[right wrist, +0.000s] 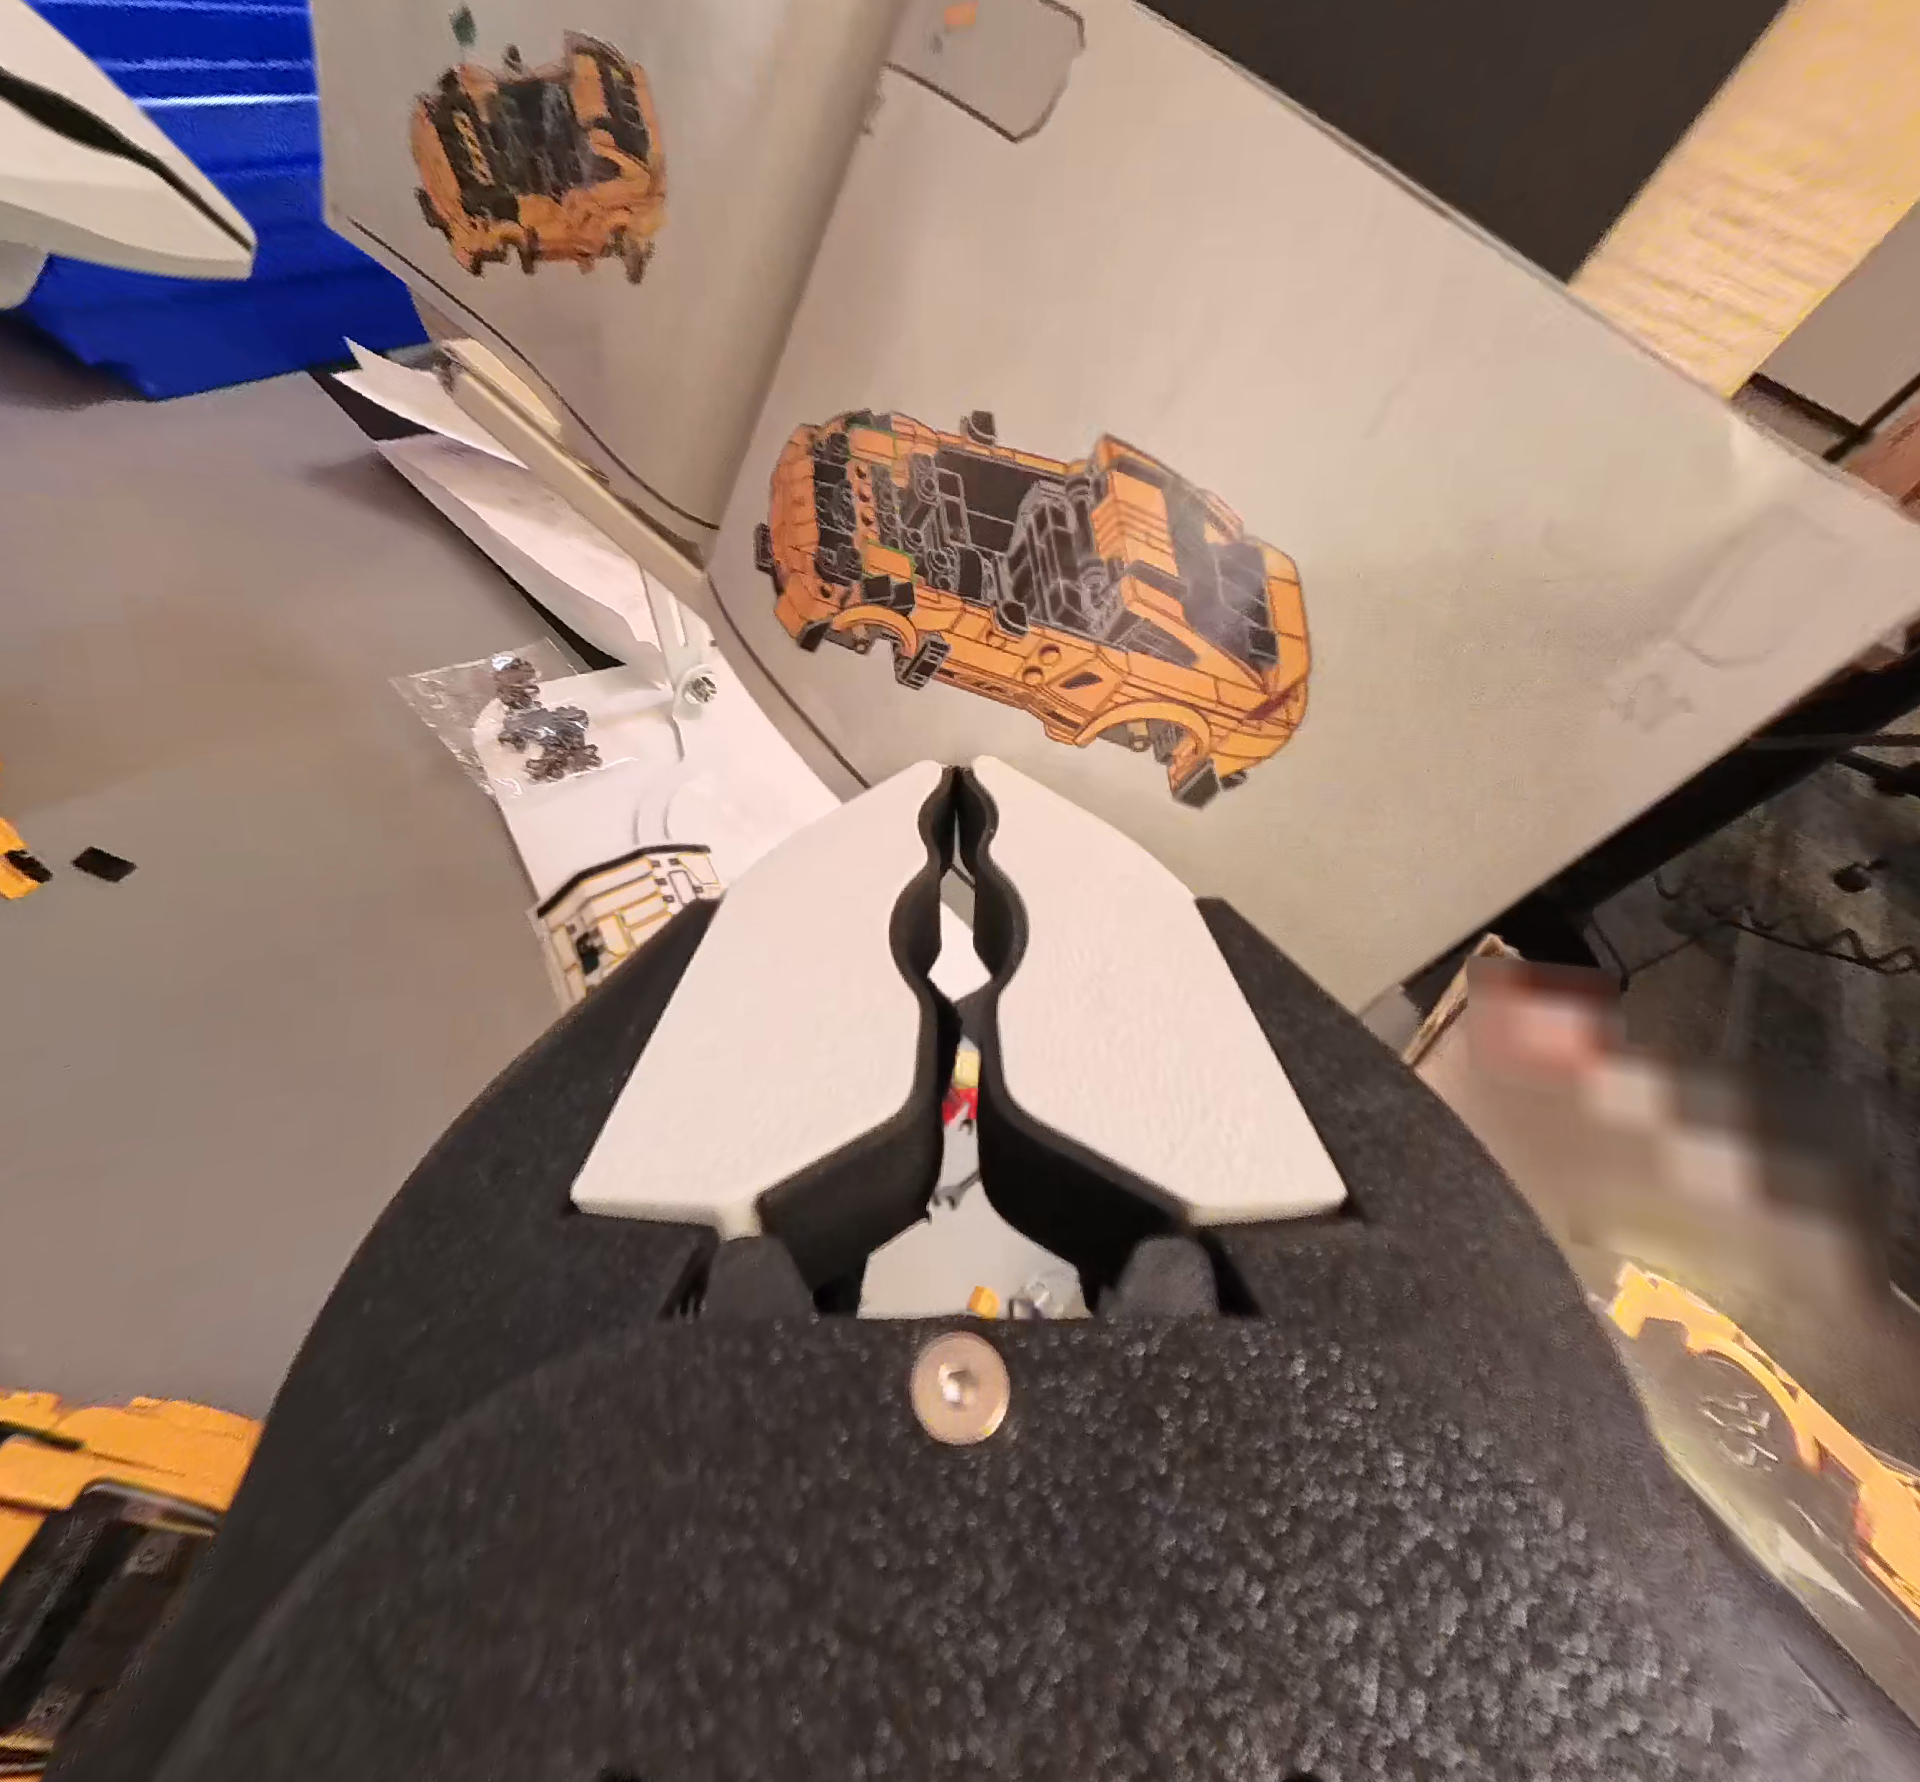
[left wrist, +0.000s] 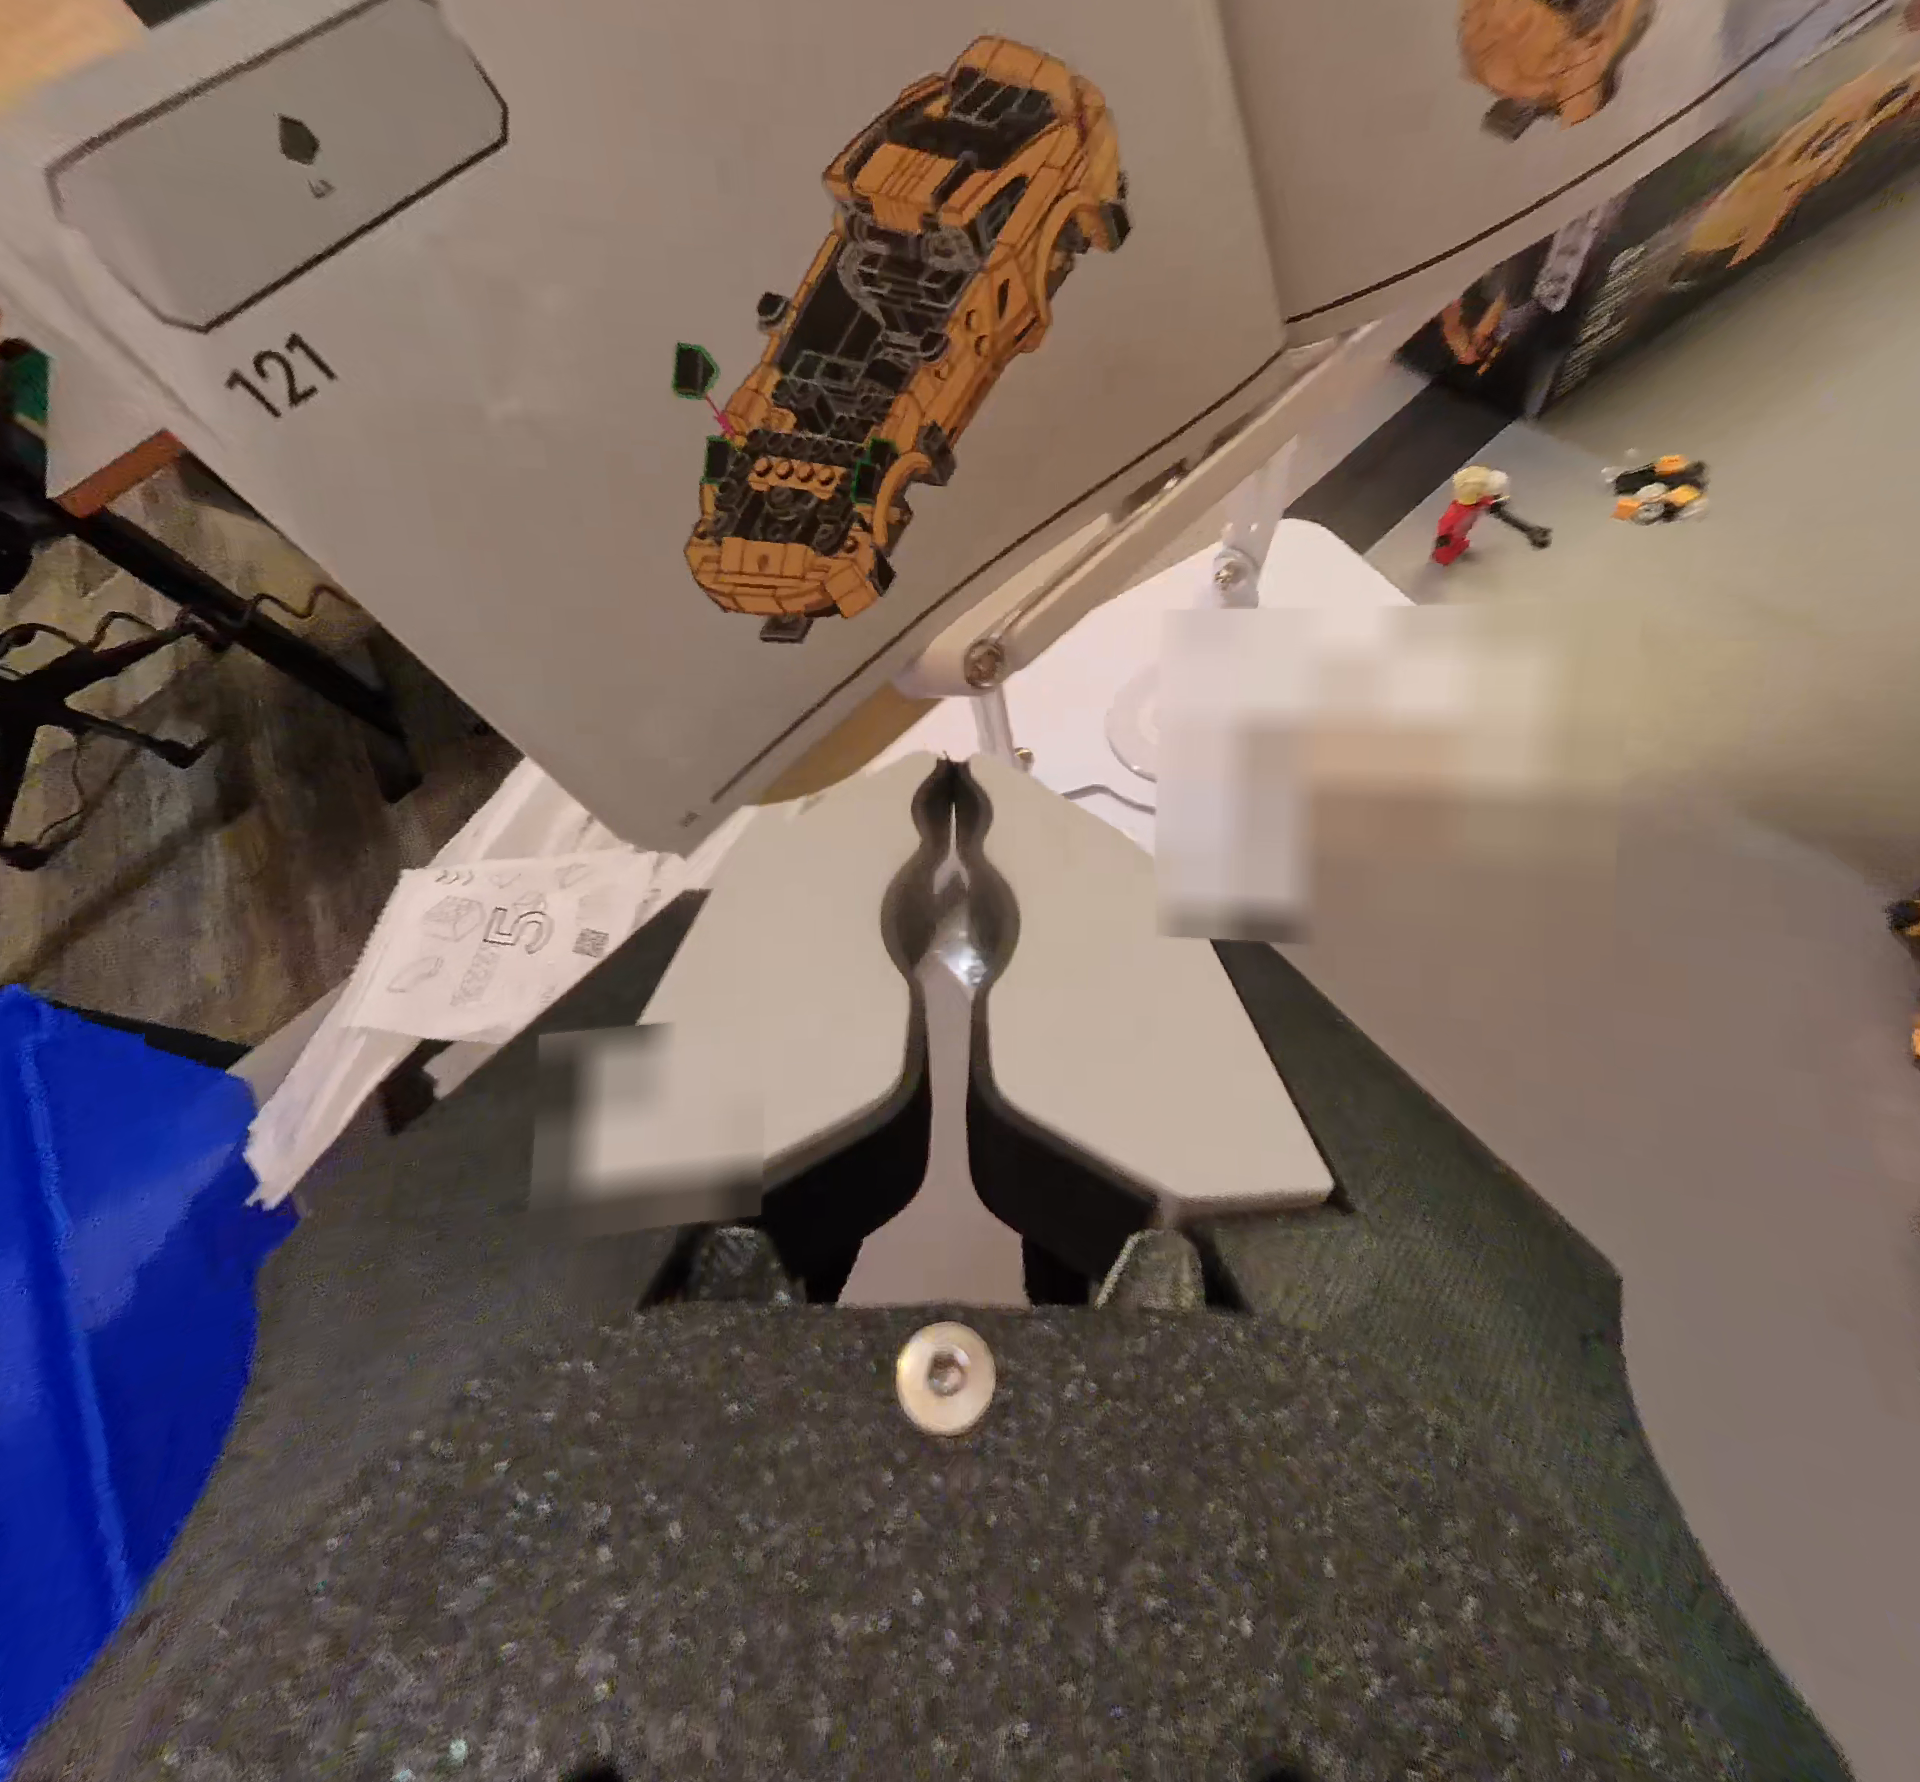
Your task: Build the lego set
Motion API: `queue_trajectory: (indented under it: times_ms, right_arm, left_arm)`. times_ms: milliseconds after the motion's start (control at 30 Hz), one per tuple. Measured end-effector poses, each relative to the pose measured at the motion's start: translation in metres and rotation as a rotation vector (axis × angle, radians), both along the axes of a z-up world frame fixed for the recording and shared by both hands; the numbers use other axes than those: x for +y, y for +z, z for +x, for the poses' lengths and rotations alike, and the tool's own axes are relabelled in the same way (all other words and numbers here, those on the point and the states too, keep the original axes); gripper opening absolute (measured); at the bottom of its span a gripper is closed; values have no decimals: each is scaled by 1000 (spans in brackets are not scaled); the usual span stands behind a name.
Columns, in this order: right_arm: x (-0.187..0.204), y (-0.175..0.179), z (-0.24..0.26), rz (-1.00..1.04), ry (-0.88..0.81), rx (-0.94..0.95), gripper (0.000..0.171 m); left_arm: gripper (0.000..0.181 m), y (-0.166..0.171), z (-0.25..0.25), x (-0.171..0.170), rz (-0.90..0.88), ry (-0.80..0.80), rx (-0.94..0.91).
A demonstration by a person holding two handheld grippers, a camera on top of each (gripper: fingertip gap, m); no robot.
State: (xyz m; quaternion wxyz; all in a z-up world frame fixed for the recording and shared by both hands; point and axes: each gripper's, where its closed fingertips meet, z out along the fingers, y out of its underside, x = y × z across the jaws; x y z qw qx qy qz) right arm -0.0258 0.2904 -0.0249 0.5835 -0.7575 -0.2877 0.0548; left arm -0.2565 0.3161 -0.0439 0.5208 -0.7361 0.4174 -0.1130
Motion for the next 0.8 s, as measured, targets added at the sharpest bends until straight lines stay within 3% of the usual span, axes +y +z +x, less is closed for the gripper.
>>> queue_trajectory:
  times_ms: [167,333,533,667,800]
  right_arm:
    - [-16,7,-22,50,24,5,0]
    - [-40,15,-36,138,29,42,0]
    - [-20,15,-9,166,-79,-39,1]
    - [15,9,28,129,-157,-96,1]
    - [47,5,55,135,-208,-172,0]
  left_arm:
    - [0,-8,9,-45,-27,-66,-127]
    - [0,-38,15,-96,-89,-154,-128]
    - [0,-60,24,-135,-200,-231,-186]
    - [0,-51,36,-127,-139,-252,-152]
    - [0,-16,75,-79,-40,-257,-86]
